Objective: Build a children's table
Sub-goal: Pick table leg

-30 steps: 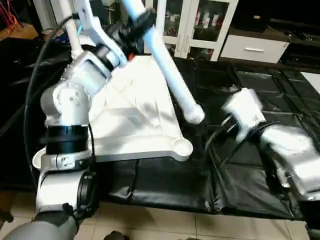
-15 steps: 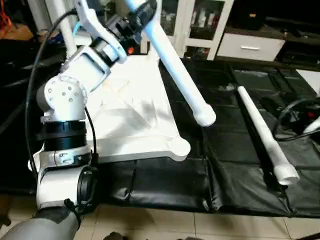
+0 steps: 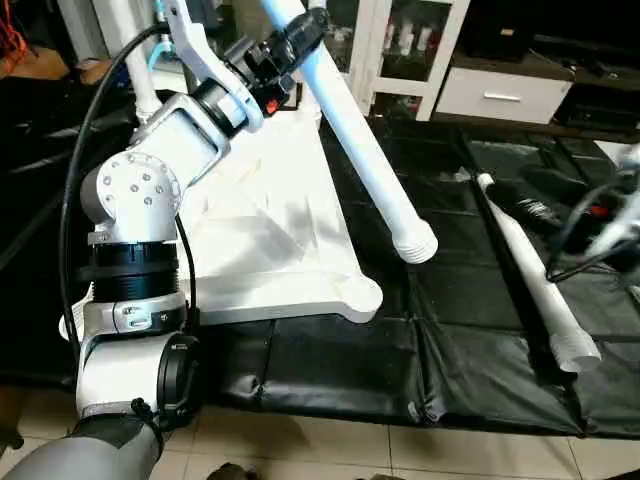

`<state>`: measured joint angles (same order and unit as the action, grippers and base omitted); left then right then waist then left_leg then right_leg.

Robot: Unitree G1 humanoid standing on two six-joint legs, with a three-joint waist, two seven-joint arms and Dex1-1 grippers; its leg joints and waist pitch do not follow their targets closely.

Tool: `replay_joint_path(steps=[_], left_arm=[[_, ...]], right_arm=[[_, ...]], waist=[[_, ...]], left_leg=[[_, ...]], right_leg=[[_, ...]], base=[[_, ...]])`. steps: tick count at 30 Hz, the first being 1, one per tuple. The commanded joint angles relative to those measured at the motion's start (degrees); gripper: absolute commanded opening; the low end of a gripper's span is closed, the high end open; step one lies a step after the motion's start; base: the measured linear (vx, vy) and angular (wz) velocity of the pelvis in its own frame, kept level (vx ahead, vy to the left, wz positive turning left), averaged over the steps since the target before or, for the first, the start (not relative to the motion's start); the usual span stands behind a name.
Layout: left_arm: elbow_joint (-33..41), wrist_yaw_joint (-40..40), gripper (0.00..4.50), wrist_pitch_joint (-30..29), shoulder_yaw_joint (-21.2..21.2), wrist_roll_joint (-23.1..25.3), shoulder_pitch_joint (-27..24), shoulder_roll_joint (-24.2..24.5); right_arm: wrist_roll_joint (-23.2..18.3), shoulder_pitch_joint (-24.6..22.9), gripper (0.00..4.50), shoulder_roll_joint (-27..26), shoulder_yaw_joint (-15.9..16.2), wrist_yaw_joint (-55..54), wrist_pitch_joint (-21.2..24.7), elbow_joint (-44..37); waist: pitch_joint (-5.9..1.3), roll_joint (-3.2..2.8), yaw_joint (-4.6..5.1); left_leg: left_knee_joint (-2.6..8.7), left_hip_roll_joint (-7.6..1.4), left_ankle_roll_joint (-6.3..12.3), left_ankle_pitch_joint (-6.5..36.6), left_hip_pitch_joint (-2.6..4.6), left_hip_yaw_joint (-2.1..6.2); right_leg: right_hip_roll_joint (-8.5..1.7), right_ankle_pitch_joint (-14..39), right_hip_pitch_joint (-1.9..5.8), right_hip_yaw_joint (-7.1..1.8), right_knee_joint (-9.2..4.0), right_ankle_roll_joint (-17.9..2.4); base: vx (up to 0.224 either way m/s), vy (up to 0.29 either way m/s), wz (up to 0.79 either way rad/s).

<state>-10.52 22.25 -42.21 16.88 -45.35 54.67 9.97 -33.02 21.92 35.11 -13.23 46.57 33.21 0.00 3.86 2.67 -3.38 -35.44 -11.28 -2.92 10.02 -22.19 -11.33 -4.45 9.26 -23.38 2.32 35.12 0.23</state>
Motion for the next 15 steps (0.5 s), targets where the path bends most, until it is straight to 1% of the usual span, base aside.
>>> replay_joint_path(steps=[1, 2, 3, 4, 5, 6, 7, 8, 11, 12, 13, 14, 15], left_arm=[[2.08, 0.55, 1.54, -0.98, -1.76, -0.36, 0.89, -0.16], [2.08, 0.55, 1.54, -0.98, -1.76, -0.36, 0.89, -0.16], [2.26, 0.67, 1.54, -1.24, -2.13, -0.32, 0.89, -0.24], [2.51, 1.02, 1.54, -1.74, -2.76, -0.30, 0.91, -0.34], [2.72, 1.53, 1.54, -2.01, -3.41, -0.07, 0.91, -0.22], [2.72, 1.53, 1.54, -2.01, -3.41, -0.07, 0.91, -0.22], [2.70, 1.80, 1.54, -2.09, -4.22, 0.54, 1.05, -0.09], [2.69, 1.10, 1.54, -2.76, -4.71, 1.02, 1.25, 0.04], [2.38, -0.08, 1.54, -3.43, -5.31, 1.88, 1.61, 0.09], [1.62, -3.75, 1.54, -3.29, -5.09, 3.32, 2.30, -0.69], [1.62, -3.75, 1.54, -3.29, -5.09, 3.32, 2.30, -0.69], [0.78, -7.47, 1.54, -2.61, -4.36, 4.53, 2.90, -1.61], [0.41, -9.54, 1.54, -2.25, -3.85, 5.02, 3.23, -2.18]], right_arm=[[2.70, 1.31, 4.50, -0.41, 3.58, -0.62, -1.09, -2.65], [2.70, 1.31, 4.50, -0.41, 3.58, -0.62, -1.09, -2.65], [2.97, 1.95, 4.50, -0.84, 4.60, -0.75, -1.09, -3.21], [2.94, 3.15, 4.50, -1.40, 6.04, -0.52, -0.64, -4.03], [2.50, 4.22, 4.50, -1.81, 6.72, -0.17, -0.02, -4.34], [2.50, 4.22, 4.50, -1.81, 6.72, -0.17, -0.02, -4.34], [1.71, 6.04, 4.50, -2.24, 7.09, 0.55, 1.48, -3.99], [1.40, 6.66, 4.50, -1.96, 7.45, 1.41, 2.03, -3.69], [1.52, 7.27, 4.50, -1.29, 8.16, 2.57, 2.18, -3.07], [2.19, 7.74, 4.50, -0.55, 8.53, 3.22, 1.40, -1.57], [2.19, 7.74, 4.50, -0.55, 8.53, 3.22, 1.40, -1.57], [2.78, 7.84, 4.50, -0.29, 8.60, 3.63, 0.74, -0.38], [3.20, 7.82, 4.50, -0.30, 8.56, 3.70, 0.38, 0.20]], waist=[[-4.58, 0.19, -0.11], [-4.60, 0.36, 0.04], [-4.60, 0.32, -0.12], [-4.60, 0.08, -0.12], [-4.58, 0.02, -0.05], [-4.58, 0.02, -0.05], [-4.56, 0.12, 0.05], [-4.59, 0.01, -0.13], [-4.59, 0.27, -0.18], [-4.59, 0.37, -0.22], [-4.59, 0.30, -0.20], [-4.60, 0.38, -0.12], [-4.62, 0.35, -0.18]], left_leg=[[3.73, -1.48, 1.09, 9.13, 1.29, 0.79], [3.72, -1.43, 0.86, 9.19, 1.18, 0.73], [3.73, -1.48, 0.89, 9.37, 1.42, 0.69], [3.75, -1.46, 0.80, 9.37, 1.37, 0.75], [3.80, -1.41, 0.68, 9.54, 1.24, 0.75], [3.80, -1.41, 0.68, 9.54, 1.24, 0.75], [3.86, -1.45, 0.43, 10.25, 1.32, 0.77], [3.83, -1.53, 0.25, 10.36, 1.56, 0.71], [3.86, -1.53, 0.25, 9.82, 1.35, 0.73], [3.82, -1.50, 0.32, 9.39, 1.33, 0.69], [3.79, -1.56, 0.31, 9.49, 1.33, 0.73], [3.75, -1.51, 0.34, 9.53, 1.23, 0.71], [3.70, -1.51, 0.28, 9.67, 1.31, 0.68]], right_leg=[[-2.63, 15.63, 2.53, -1.42, -4.12, -10.32], [-2.53, 15.16, 2.52, -1.43, -4.07, -10.42], [-2.58, 14.84, 2.42, -1.51, -4.11, -10.58], [-2.58, 14.60, 2.44, -1.50, -3.96, -10.78], [-2.54, 14.51, 2.55, -1.49, -3.99, -10.74], [-2.54, 14.51, 2.55, -1.49, -3.99, -10.74], [-2.51, 14.74, 2.51, -1.49, -4.01, -10.84], [-2.54, 14.45, 2.39, -1.58, -3.96, -10.95], [-2.54, 13.56, 2.61, -1.59, -3.84, -10.98], [-2.57, 13.05, 2.64, -1.63, -3.85, -11.00], [-2.55, 12.71, 2.68, -1.62, -3.82, -11.12], [-2.63, 13.04, 2.75, -1.63, -3.82, -11.18], [-2.60, 13.20, 2.69, -1.62, -3.89, -11.12]], base=[[0.000, 0.000, 0.00], [0.000, 0.000, 0.00], [0.000, 0.000, 0.00], [0.000, 0.000, 0.00], [0.000, 0.000, 0.00], [0.000, 0.000, 0.00], [0.000, 0.000, 0.00], [0.000, 0.000, 0.00], [0.000, 0.000, 0.00], [0.000, 0.000, 0.00], [0.000, 0.000, 0.00], [0.000, 0.000, 0.00], [0.000, 0.000, 0.00]])
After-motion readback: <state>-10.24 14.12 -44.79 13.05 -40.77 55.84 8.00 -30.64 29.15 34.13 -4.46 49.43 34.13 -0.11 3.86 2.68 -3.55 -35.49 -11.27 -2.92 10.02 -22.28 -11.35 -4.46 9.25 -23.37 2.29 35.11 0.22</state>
